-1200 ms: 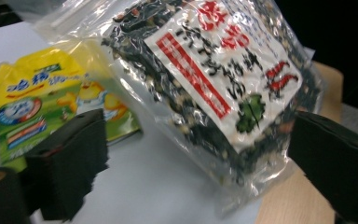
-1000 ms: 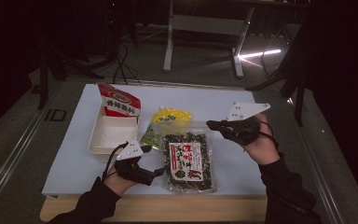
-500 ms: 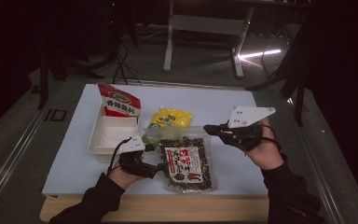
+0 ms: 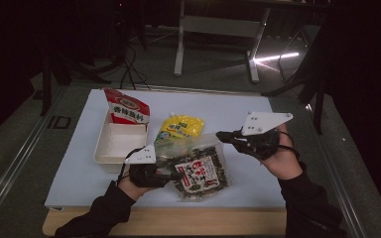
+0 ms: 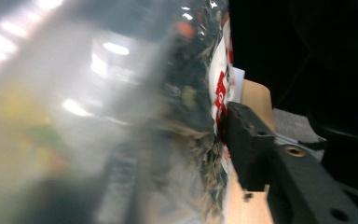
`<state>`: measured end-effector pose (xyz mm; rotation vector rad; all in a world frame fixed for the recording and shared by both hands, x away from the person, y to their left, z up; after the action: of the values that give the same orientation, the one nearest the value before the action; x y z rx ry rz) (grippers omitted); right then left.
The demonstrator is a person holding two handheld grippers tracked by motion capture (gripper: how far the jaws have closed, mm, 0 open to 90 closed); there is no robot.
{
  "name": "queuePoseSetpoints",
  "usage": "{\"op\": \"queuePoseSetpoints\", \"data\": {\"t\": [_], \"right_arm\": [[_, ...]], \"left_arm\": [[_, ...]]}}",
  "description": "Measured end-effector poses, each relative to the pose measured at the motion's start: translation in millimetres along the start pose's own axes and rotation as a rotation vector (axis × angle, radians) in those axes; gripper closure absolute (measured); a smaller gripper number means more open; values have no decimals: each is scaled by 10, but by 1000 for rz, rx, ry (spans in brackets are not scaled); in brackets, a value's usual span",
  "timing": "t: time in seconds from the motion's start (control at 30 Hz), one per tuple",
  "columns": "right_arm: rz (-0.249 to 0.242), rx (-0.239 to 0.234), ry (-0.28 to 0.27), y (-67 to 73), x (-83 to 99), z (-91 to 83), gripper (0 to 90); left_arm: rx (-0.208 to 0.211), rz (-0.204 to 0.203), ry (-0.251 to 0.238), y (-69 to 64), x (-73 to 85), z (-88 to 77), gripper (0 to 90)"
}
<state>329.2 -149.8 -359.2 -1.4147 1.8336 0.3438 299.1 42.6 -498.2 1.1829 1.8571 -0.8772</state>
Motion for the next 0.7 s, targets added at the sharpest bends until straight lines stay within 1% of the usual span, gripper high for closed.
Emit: {"op": "queuePoseSetpoints", "data": {"t": [0.03, 0.07, 0.1, 0.13, 0.17, 0.27, 0.37, 0.43, 0.47, 0.5, 0.53, 0.6, 0.63, 0.67, 0.7], "right_arm": [[3, -1, -4, -5, -3, -18, 900], [4, 4, -8, -12, -6, -35, 900], [4, 4, -8, -12, -6, -35, 900], [5, 6, -9, -18, -8, -48, 900], [7, 19, -11, -34, -5, -67, 900], [21, 16, -30, -66, -4, -106, 900], [31, 24, -52, -99, -8, -142, 898], [38, 24, -66, -122, -8, -157, 883], [45, 33, -72, -139, -4, -165, 883], [48, 34, -75, -144, -4, -169, 878], [52, 41, -85, -157, -4, -175, 840], [62, 41, -97, -169, -2, -178, 790], [71, 47, -103, -185, 6, -180, 721], [80, 61, -111, -207, 15, -179, 690], [80, 61, -111, -207, 15, -179, 690]], "left_arm": [[2, -1, -2, -24, -20, -9, 712], [-10, 12, 3, -46, -38, -15, 737], [-10, 12, 3, -46, -38, -15, 747], [-22, 27, 14, -79, -76, -30, 747], [-25, 28, 12, -92, -96, -40, 755], [-30, 30, 9, -119, -155, -70, 758], [-50, 36, 16, -133, -227, -109, 761], [-57, 39, 20, -137, -271, -133, 762], [-57, 40, 25, -136, -283, -140, 763], [-65, 38, 27, -135, -303, -152, 763], [-68, 37, 27, -133, -311, -159, 764], [-68, 21, 23, -113, -327, -184, 764], [-74, 21, 22, -98, -333, -205, 764], [-75, 17, 19, -88, -340, -222, 764], [-75, 17, 19, -88, -340, -222, 764]]}}
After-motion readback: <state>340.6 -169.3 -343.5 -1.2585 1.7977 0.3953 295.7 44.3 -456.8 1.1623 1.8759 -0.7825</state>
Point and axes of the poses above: each handheld gripper's, and its own axes: z roughly forward along the jaws, x roughly out of its underside, y roughly to its left, the point moved 7 cm from there along z, roughly forward along the jaws, and after that the axes turned 9 degrees about y, right-handed, at the moved point
